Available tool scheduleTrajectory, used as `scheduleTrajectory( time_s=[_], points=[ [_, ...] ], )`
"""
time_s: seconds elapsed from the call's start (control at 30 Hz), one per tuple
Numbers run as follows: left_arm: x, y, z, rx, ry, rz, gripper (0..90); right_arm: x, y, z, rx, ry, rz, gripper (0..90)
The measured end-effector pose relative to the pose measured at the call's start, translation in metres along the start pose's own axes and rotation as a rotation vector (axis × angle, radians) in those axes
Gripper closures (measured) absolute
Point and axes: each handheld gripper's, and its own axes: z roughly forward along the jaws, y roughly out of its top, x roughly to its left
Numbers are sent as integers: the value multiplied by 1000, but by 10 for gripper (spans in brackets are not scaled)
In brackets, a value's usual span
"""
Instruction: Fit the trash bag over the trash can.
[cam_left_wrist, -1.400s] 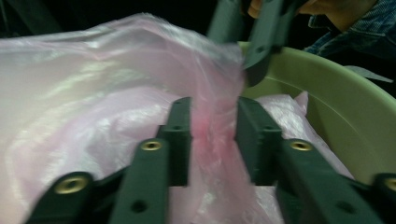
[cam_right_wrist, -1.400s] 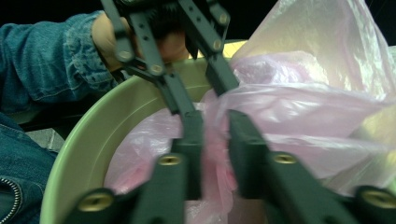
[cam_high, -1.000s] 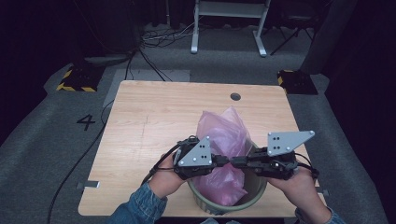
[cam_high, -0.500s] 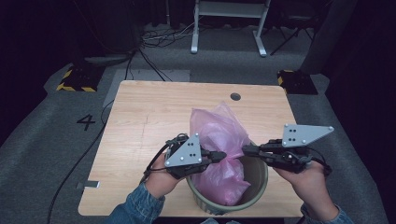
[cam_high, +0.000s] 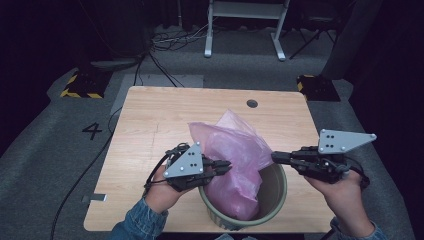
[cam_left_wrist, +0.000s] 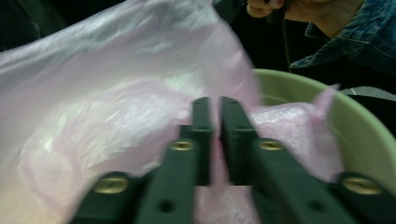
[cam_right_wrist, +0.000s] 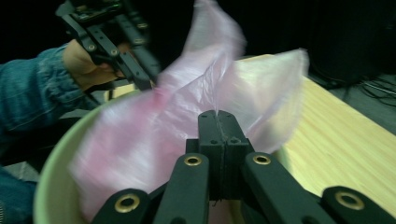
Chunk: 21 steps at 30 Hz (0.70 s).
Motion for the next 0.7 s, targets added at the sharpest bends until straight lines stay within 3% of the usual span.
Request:
scheduleTrajectory(
  time_s=[0.13, 0.23, 0.33, 0.4, 0.47, 0.53, 0.7],
  points=[
    [-8, 16, 10, 22, -43, 38, 554, 14, 6, 12, 20, 44, -37, 900],
    [-13, 25, 16, 30, -42, 67, 551, 21, 10, 18, 27, 67, -54, 900],
    [-11, 26, 21, 56, -15, 52, 602, 25, 11, 24, 35, 92, -60, 900],
    [-8, 23, 24, 64, -26, 25, 652, 27, 11, 25, 37, 102, -64, 899],
    [-6, 21, 25, 62, -59, 9, 741, 27, 10, 26, 36, 107, -62, 899],
    [-7, 20, 24, 49, -53, 8, 878, 26, 10, 25, 32, 109, -60, 897],
    [-11, 19, 21, 28, -43, 39, 898, 18, 7, 23, 23, 90, -38, 899]
  ],
)
